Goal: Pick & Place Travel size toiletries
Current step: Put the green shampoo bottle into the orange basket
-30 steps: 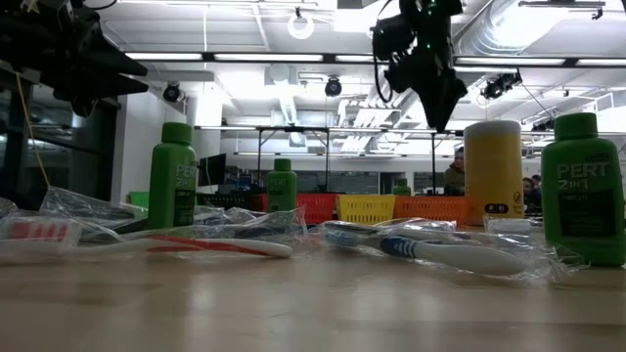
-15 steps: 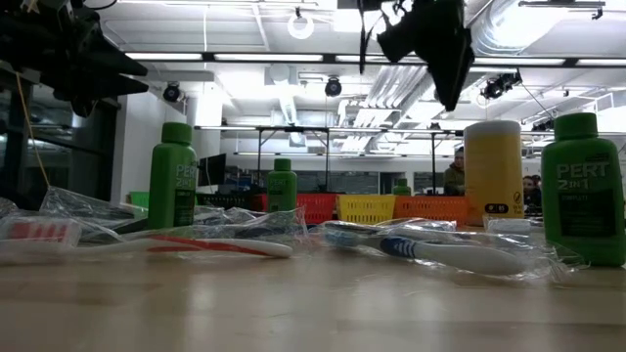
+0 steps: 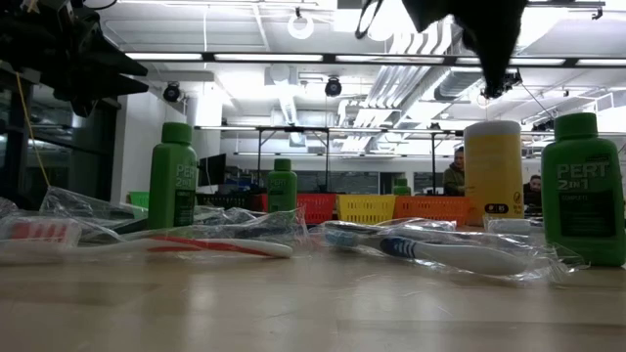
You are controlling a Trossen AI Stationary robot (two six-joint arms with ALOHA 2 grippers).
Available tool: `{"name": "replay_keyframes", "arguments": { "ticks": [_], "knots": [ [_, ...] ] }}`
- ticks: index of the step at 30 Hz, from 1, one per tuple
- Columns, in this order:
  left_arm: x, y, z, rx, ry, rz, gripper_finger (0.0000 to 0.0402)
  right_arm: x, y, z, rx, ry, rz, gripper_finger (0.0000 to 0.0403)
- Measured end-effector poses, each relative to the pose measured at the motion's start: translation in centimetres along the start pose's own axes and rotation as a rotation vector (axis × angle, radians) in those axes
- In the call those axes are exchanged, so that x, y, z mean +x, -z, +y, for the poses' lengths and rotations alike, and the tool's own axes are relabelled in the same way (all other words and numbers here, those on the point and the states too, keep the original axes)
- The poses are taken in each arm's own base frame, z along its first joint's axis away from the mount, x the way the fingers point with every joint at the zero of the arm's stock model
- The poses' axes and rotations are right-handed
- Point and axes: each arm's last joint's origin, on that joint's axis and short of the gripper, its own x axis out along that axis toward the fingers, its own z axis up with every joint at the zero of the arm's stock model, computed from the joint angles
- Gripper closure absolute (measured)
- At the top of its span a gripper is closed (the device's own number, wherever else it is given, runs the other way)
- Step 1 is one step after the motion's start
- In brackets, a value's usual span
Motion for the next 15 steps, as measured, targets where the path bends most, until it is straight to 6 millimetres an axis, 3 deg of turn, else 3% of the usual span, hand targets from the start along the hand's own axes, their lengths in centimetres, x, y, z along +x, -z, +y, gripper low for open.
{"name": "replay_keyframes", "arguments": {
  "ticks": [6,15],
  "knots": [
    [0.0,0.0,0.0,0.000,0.000,0.000,0.0254,2.1,1.8,2.3,0.001,-0.049,0.021,0.0211],
    [0.0,0.0,0.0,0.000,0.000,0.000,0.0254,2.3,3.1,4.3,-0.012,-0.103,-0.031,0.0201]
  ]
}}
